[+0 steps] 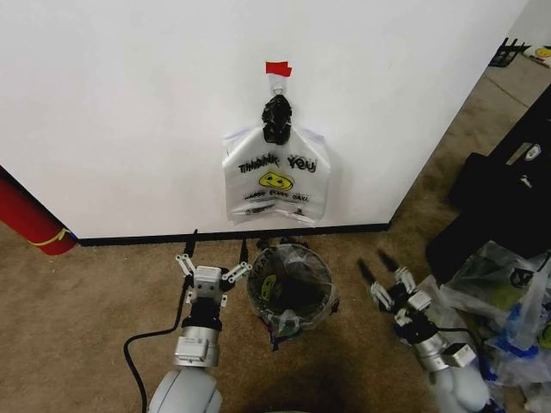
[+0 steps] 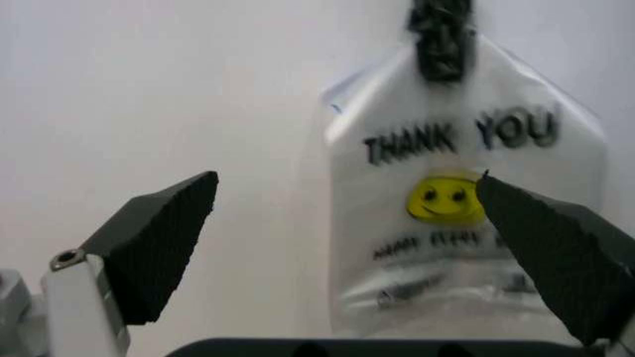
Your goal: Pick up the garbage bag from the wall and place it over the trash bin.
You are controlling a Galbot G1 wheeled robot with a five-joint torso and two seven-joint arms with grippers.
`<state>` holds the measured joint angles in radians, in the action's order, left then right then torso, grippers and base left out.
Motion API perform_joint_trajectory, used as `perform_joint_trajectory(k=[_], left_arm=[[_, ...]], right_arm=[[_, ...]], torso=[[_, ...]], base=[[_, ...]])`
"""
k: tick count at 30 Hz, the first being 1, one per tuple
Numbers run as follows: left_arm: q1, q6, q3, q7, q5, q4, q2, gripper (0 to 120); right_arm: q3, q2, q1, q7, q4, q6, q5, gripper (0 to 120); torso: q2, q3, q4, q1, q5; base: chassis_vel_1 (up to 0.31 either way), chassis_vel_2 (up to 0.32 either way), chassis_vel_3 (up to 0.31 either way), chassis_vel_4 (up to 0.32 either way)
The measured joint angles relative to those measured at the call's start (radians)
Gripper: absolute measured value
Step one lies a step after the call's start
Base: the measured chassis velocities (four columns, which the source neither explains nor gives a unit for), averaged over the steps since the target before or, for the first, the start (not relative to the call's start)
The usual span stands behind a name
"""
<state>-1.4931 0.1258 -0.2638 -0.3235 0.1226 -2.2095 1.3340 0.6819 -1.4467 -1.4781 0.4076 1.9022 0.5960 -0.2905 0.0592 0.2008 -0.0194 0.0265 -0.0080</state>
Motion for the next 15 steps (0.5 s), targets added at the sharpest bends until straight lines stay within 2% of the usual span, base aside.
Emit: perform_joint_trajectory(k=[4,5,9,12,15], left_arm=[[-0.003,0.031,-0.103,0.107,-0.09,-0.002,0.022,100],[-0.003,0.031,-0.103,0.107,-0.09,-0.002,0.022,100],[0.0,0.041,-0.174,0.187,-0.099,-0.007,0.016,100],[0.001,0.025,-0.205,0.227,-0.146,-0.033,-0.003,100],[-0.003,0.015,-0.209,0.233,-0.19,-0.046,-0.014,100]], right_arm=[[-0.063,-0.057,-0.075,-0.308,0.177,-0.088,0.172,84],[-0.063,-0.057,-0.075,-0.308,0.177,-0.088,0.172,84],[-0.126,-0.072,-0.126,-0.485,0.268,-0.215,0.22,98],[-0.19,-0.085,-0.149,-0.605,0.329,-0.303,0.253,100],[-0.238,-0.089,-0.163,-0.656,0.374,-0.36,0.251,100]], torso=[[0.0,0.0,0.0,0.0,-0.0003],[0.0,0.0,0.0,0.0,-0.0003],[0.0,0.0,0.0,0.0,-0.0005],[0.0,0.0,0.0001,0.0,-0.0004],[0.0,0.0,0.0001,0.0,-0.0004]], base=[[0.0,0.0,0.0,0.0],[0.0,0.0,0.0,0.0],[0.0,0.0,0.0,0.0],[0.0,0.0,0.0,0.0],[0.0,0.0,0.0,0.0]])
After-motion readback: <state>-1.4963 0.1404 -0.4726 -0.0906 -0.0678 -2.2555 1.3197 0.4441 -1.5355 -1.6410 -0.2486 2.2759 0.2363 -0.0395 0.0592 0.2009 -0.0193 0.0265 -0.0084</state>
